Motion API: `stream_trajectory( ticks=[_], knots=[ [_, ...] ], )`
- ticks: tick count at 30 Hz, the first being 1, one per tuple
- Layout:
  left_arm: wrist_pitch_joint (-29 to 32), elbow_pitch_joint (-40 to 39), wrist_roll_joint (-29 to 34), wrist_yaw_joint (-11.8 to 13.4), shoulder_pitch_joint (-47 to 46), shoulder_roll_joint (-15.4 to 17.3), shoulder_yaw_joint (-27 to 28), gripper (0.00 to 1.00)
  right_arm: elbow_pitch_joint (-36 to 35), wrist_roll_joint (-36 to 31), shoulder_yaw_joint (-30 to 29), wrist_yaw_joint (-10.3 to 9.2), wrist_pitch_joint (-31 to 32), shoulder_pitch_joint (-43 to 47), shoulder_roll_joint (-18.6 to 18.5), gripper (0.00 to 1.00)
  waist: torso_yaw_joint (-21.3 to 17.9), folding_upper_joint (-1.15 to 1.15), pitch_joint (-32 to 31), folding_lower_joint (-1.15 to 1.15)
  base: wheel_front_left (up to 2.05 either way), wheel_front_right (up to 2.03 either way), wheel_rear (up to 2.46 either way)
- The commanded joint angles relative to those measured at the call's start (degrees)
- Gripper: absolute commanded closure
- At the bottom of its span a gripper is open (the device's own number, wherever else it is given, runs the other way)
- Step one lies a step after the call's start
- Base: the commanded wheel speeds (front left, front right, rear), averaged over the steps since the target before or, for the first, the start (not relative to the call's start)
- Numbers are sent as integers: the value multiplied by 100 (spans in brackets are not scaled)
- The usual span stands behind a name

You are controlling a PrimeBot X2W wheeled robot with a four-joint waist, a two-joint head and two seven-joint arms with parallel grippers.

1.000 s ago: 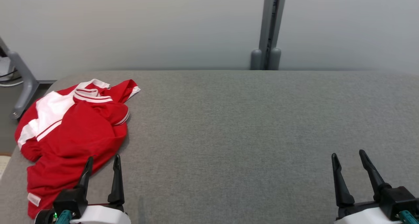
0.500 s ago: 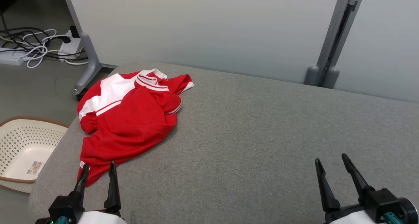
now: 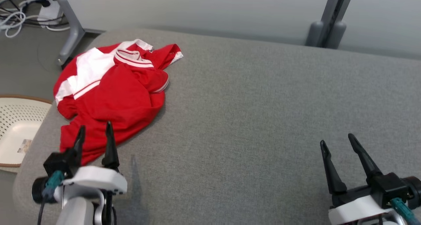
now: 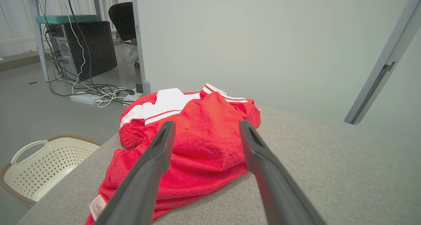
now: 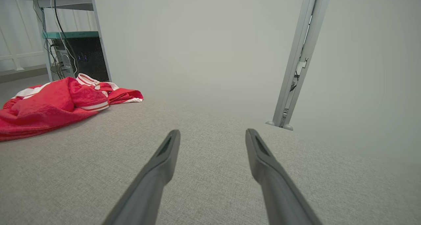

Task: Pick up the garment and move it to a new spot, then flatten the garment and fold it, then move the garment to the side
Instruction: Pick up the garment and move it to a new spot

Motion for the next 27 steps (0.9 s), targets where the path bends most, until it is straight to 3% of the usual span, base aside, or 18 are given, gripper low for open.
stream_trajectory(
  ticks=[1, 13, 19, 23, 24, 25, 27],
  knots=[
    [93, 254, 22, -14, -515, 111, -10, 0, -39, -27, 8, 1, -8, -128, -131, 0, -184, 0, 612, 0, 0, 0, 0],
    [951, 2290, -41, 326, -2662, 577, 171, 0, -144, 70, -32, 1, -7, -199, -570, 0, -550, 0, 1093, 0, 0, 0, 0],
    [1914, 3662, -99, 124, -3215, 755, 38, 0, -160, 105, 151, 1, -6, -199, -558, 0, -775, 0, 1088, 0, 0, 0, 0],
    [2066, 4213, -97, 138, -3257, 768, -23, 0, -77, 182, 327, 1, -6, -220, -549, 0, -906, 0, 1036, 0, 0, 0, 0],
    [2069, 4286, -124, 94, -3271, 763, -29, 22, -65, 195, 342, 1, -7, -221, -550, 0, -919, 0, 1028, 0, 0, 0, 0],
    [2032, 4324, -170, 24, -3301, 749, -8, 100, -58, 222, 347, 1, -7, -222, -545, 0, -926, 0, 1021, 0, 0, 0, 0],
    [1921, 4346, -135, -80, -3321, 723, -79, 100, -54, 249, 312, 1, -7, -205, -540, 0, -912, 0, 1001, 0, 0, 0, 0]
  ],
)
